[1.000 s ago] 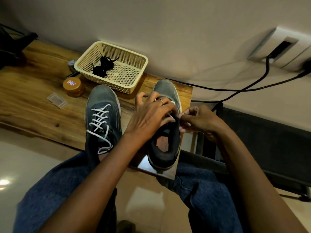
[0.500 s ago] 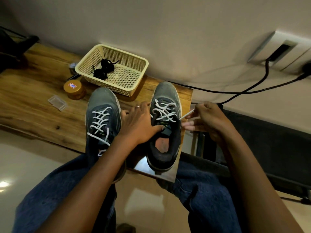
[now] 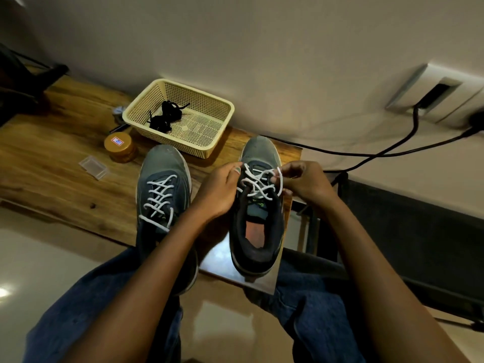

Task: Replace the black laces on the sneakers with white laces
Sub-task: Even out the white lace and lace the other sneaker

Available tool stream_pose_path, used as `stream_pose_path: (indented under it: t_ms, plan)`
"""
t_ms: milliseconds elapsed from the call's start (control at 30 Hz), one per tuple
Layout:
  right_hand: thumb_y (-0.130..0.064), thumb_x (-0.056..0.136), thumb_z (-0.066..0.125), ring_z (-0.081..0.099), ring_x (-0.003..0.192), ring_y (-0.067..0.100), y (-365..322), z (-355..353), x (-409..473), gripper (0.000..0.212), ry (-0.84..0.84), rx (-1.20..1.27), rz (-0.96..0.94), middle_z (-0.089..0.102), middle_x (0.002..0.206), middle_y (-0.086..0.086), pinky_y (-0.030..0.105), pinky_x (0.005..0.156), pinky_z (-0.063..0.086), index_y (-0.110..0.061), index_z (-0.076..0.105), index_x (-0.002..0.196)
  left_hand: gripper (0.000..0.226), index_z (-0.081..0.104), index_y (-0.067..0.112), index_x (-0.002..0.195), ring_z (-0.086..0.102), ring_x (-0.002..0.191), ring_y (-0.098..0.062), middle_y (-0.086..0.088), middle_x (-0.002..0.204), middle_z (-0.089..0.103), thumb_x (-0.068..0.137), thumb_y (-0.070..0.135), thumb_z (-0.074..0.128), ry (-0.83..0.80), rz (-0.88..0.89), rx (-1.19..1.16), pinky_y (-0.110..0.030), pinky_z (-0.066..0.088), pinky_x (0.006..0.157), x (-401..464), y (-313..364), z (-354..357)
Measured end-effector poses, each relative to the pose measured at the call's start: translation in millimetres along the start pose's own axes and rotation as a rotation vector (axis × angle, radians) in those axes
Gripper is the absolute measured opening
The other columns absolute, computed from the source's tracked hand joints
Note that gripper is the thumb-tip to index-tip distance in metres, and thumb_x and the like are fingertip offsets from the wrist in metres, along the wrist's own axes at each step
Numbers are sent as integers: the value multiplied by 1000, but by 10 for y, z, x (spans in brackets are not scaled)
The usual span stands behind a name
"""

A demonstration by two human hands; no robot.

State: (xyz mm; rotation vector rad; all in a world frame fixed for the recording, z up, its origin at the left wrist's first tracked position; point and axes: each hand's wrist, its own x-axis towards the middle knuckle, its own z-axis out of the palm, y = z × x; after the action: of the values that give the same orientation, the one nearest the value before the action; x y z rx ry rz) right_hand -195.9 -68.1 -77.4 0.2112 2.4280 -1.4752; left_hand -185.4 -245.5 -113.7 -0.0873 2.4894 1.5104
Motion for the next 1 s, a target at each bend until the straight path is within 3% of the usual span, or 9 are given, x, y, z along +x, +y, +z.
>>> stream_pose_path:
  t_ms: [67, 167, 267, 367, 600, 700, 800, 933, 1000]
  plan:
    - [-5, 83, 71, 54, 46, -1, 39, 31, 33, 10, 39, -60, -8, 64, 68, 3, 16, 49, 46, 1, 70, 91, 34, 61, 11, 126, 58, 115, -19, -6, 124, 64, 98, 5, 43, 116, 74, 15, -29, 44, 97, 10, -3, 58]
    - [-9, 83, 72, 63, 70, 15, 77, 79, 65, 9, 101, -120, -7, 68, 74, 4, 37, 73, 55, -12, 69, 75, 41, 62, 17, 127, 61, 111, -17, -3, 120, 67, 94, -2, 46, 188, 63, 9, -31, 48, 97, 45, -54, 110]
    - [-8, 92, 61, 64, 74, 20, 92, 94, 82, 18, 137, -124, 5, 70, 82, 14, 40, 76, 54, -13, 59, 75, 38, 63, 17, 126, 61, 110, -17, -4, 123, 65, 94, 0, 50, 203, 72, 45, -27, 47, 93, 33, -28, 130]
    - [-11, 100, 46, 67, 76, 23, 69, 94, 82, 22, 124, -30, 24, 68, 81, 10, 44, 79, 56, -16, 48, 78, 35, 62, 15, 126, 59, 111, -16, -4, 126, 62, 94, 5, 54, 197, 87, 54, -20, 42, 89, 29, -34, 133]
    - [-15, 89, 65, 61, 82, 19, 58, 93, 62, 10, 47, -245, -53, 67, 85, 8, 29, 69, 44, -6, 68, 88, 33, 62, 13, 125, 58, 109, -13, -4, 123, 64, 93, 5, 57, 212, 92, 66, -14, 39, 84, 48, -54, 141]
    - [-15, 93, 58, 65, 85, 28, 78, 97, 84, 14, 143, -237, -31, 68, 86, 13, 35, 75, 51, -8, 62, 82, 28, 66, 13, 118, 59, 102, -7, -2, 116, 67, 92, 5, 59, 235, 83, 19, -12, 40, 79, 43, -67, 168]
    - [-17, 96, 54, 67, 86, 32, 83, 97, 90, 14, 143, -191, -25, 69, 90, 18, 49, 81, 53, -7, 59, 88, 24, 69, 15, 111, 62, 97, -8, 0, 109, 69, 91, 7, 61, 286, 78, -28, -20, 47, 81, 29, -69, 211]
    - [-17, 91, 63, 63, 87, 26, 65, 95, 66, 16, 89, -254, -11, 69, 93, 15, 30, 68, 45, -1, 67, 94, 15, 72, 18, 99, 64, 89, -8, 4, 96, 71, 89, 12, 64, 355, 104, -29, -32, 54, 79, 17, -88, 255]
    - [-16, 90, 64, 63, 91, 25, 60, 107, 63, 16, 85, -279, -3, 69, 95, 15, 28, 68, 40, 0, 69, 92, 10, 72, 19, 92, 65, 85, -9, 5, 90, 71, 88, 13, 65, 369, 111, -5, -34, 54, 75, 9, -93, 273]
